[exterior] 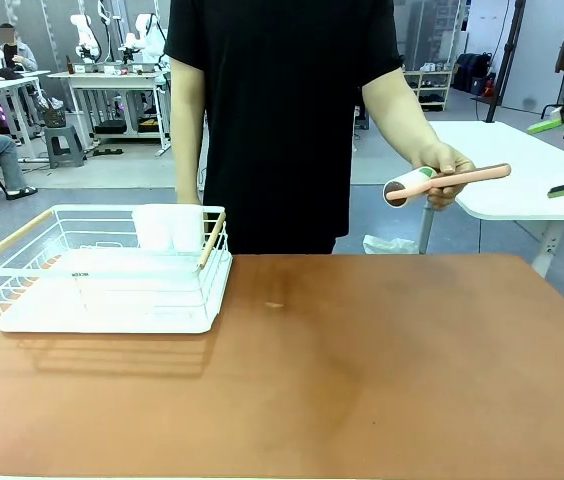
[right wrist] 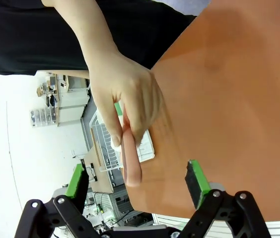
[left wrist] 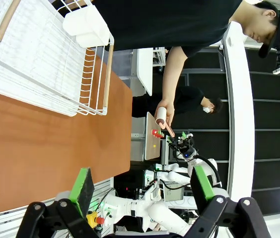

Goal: Clean the table.
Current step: Pick up the Lint Roller when the human hands it over.

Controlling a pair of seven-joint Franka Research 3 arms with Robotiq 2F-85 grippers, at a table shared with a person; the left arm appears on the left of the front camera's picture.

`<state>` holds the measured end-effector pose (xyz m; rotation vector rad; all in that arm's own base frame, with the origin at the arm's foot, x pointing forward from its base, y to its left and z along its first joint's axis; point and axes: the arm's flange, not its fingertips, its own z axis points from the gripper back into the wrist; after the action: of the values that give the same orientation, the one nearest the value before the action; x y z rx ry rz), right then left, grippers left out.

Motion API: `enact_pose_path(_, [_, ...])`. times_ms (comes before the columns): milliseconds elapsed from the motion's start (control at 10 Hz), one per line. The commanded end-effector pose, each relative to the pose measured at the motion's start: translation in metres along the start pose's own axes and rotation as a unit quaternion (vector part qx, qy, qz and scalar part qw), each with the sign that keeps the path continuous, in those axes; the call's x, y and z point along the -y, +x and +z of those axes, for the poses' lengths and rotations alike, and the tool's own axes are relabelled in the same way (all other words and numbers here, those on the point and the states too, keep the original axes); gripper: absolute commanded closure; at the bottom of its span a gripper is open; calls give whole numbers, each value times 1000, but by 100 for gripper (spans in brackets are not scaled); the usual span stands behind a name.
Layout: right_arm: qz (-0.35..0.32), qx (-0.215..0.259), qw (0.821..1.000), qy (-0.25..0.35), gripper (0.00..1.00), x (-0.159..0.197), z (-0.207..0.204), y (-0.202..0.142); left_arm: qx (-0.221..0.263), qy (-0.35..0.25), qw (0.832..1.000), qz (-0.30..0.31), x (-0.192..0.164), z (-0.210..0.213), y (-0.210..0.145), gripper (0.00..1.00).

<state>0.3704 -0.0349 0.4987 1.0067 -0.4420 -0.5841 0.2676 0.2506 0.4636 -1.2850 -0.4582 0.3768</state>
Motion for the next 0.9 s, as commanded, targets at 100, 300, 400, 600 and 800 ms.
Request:
enact_pose_path(100, [-22, 35, 999, 17, 0, 6, -28, -23, 0, -10, 1000, -2, 0, 3, -1, 0])
enact_pose_path(300, [-19, 43, 999, 19, 0, 10, -40, -29, 0, -10, 1000, -2, 0, 3, -1, 0])
enact_pose_path(400, [-15, 51, 998, 20, 0, 12, -47, -31, 0, -10, 1000, -2, 0, 3, -1, 0])
enact_pose_path(600, [-13, 32, 999, 8, 0, 18, -57, -38, 0, -10, 1000, -2, 0, 3, -1, 0])
enact_pose_path(800, [-12, 17, 1000, 4, 0, 24, -62, -46, 0, -10, 1000, -2, 0, 3, -1, 0])
